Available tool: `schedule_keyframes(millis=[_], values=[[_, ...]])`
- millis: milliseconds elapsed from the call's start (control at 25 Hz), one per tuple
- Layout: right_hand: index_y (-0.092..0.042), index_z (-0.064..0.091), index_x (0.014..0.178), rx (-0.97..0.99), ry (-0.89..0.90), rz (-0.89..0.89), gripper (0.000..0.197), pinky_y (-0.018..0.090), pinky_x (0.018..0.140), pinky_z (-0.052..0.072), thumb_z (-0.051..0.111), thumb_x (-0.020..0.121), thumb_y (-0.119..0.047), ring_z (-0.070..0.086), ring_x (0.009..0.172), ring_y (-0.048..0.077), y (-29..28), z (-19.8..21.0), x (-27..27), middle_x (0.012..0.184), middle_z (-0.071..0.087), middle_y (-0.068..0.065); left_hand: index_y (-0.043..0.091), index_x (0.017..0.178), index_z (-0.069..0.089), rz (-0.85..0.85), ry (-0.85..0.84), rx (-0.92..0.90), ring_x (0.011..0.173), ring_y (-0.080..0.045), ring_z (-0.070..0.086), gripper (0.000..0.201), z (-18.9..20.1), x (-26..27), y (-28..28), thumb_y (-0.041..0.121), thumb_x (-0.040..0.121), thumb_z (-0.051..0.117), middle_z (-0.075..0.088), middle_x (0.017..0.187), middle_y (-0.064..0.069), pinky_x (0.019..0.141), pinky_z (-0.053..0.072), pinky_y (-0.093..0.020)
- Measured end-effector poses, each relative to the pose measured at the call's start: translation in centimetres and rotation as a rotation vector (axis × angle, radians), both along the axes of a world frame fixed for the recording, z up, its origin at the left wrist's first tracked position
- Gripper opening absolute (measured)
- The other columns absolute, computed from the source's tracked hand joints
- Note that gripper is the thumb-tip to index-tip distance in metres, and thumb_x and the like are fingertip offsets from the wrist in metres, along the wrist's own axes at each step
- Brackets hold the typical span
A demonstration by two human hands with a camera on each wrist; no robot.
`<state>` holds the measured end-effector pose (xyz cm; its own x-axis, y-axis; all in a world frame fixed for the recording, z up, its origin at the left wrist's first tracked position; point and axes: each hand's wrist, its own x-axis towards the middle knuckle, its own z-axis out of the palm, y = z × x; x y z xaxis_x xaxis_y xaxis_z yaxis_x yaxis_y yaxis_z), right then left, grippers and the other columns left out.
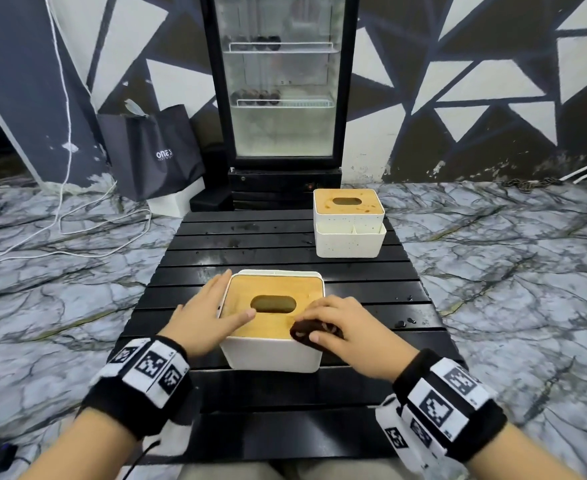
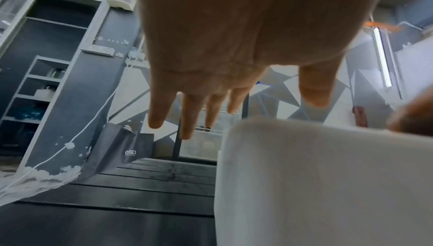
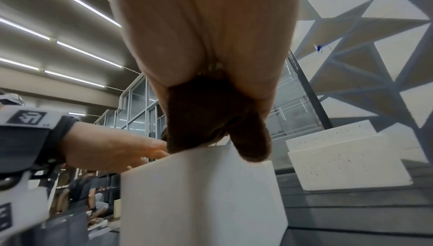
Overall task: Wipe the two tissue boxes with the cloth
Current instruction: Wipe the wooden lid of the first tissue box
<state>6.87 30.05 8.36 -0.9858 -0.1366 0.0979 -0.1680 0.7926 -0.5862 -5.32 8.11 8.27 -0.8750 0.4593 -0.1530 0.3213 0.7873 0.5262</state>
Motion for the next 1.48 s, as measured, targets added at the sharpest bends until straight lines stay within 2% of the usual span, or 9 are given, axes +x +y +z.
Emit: schedule_keyframes(millis=[40,200,360,640,880,1080,1280,1400,1480], values=[[-0.037,0.051,0.122,-0.009,0.019,-0.021,0.032,0.023,0.097,0.028,0.051,0.092,-0.024,0.038,0.107,0.015,0.2,0.2,-0.4,0.121,0.048,-0.013,0.026,0.151,0.004,0.03,-0.005,0.034,0.145,-0.018,0.017,0.104,-0.3,-0.1,0.7,0.078,0.07,0.045,0.008,0.159,0.004,0.117,0.016,-0.048],[-0.03,0.052,0.123,0.038,0.071,-0.005,0.032,0.027,0.104,0.027,0.051,0.092,-0.022,0.037,0.116,0.017,0.4,-0.6,-2.1,0.124,0.048,-0.008,0.017,0.151,0.002,0.144,0.018,0.032,0.141,-0.023,0.027,0.083,-1.2,-0.3,3.9,0.05,0.091,0.049,0.014,0.157,-0.008,0.111,0.026,-0.036],[-0.024,0.052,0.125,-0.038,0.159,0.018,0.033,0.001,0.099,0.012,0.048,0.092,-0.021,0.03,0.124,0.006,0.1,-2.3,-2.2,0.129,0.047,-0.005,0.022,0.151,0.003,0.163,0.042,0.003,0.136,-0.025,0.034,0.073,-1.8,-0.9,4.6,0.042,0.095,0.044,0.017,0.156,-0.005,0.105,0.033,-0.037],[-0.027,0.055,0.121,-0.142,0.238,0.068,0.038,0.013,0.106,0.019,0.038,0.089,-0.036,0.031,0.123,-0.001,-0.2,-4.5,-2.2,0.123,0.046,-0.017,0.023,0.151,0.005,0.132,0.091,0.006,0.132,-0.023,0.04,0.07,-2.2,-1.4,4.4,0.041,0.096,0.043,0.016,0.156,0.002,0.1,0.037,-0.035],[-0.022,0.055,0.122,-0.184,0.177,-0.032,0.033,0.028,0.108,0.027,0.047,0.09,-0.019,0.036,0.123,0.005,2.0,-3.9,-6.5,0.123,0.045,-0.014,0.023,0.151,0.005,0.137,0.107,-0.005,0.128,-0.024,0.044,0.069,-2.1,-1.3,4.4,0.042,0.096,0.042,0.018,0.155,0.003,0.099,0.038,-0.035],[-0.024,0.056,0.121,-0.209,0.237,0.021,0.038,0.007,0.103,0.017,0.041,0.088,-0.034,0.03,0.12,-0.009,0.2,-4.5,-3.5,0.124,0.047,-0.013,0.021,0.151,0.005,0.137,0.113,-0.009,0.127,-0.023,0.045,0.069,-2.1,-1.1,4.5,0.041,0.096,0.041,0.018,0.155,0.003,0.097,0.039,-0.035],[-0.028,0.055,0.12,-0.227,0.188,0.078,0.033,0.004,0.101,0.016,0.043,0.09,-0.032,0.029,0.121,-0.012,0.2,-4.3,-2.5,0.123,0.04,-0.027,0.02,0.151,0.006,0.103,0.122,-0.033,0.123,-0.025,0.048,0.067,-1.7,-0.9,4.5,0.04,0.097,0.04,0.019,0.155,0.002,0.092,0.041,-0.034],[-0.026,0.055,0.121,-0.246,0.144,0.041,0.031,0.001,0.099,0.016,0.047,0.091,-0.022,0.029,0.118,-0.014,1.5,-3.9,-4.5,0.123,0.043,-0.019,0.02,0.151,0.006,0.099,0.122,-0.049,0.121,-0.026,0.05,0.067,-1.4,-0.7,4.5,0.041,0.097,0.039,0.019,0.155,0.002,0.091,0.041,-0.034],[-0.026,0.053,0.123,-0.217,0.129,0.0,0.032,0.004,0.1,0.017,0.048,0.093,-0.016,0.031,0.12,-0.008,2.2,-3.7,-5.8,0.125,0.042,-0.015,0.02,0.151,0.005,0.101,0.116,-0.054,0.12,-0.026,0.051,0.066,-1.3,-0.6,4.6,0.041,0.097,0.039,0.018,0.155,0.002,0.09,0.041,-0.033]])
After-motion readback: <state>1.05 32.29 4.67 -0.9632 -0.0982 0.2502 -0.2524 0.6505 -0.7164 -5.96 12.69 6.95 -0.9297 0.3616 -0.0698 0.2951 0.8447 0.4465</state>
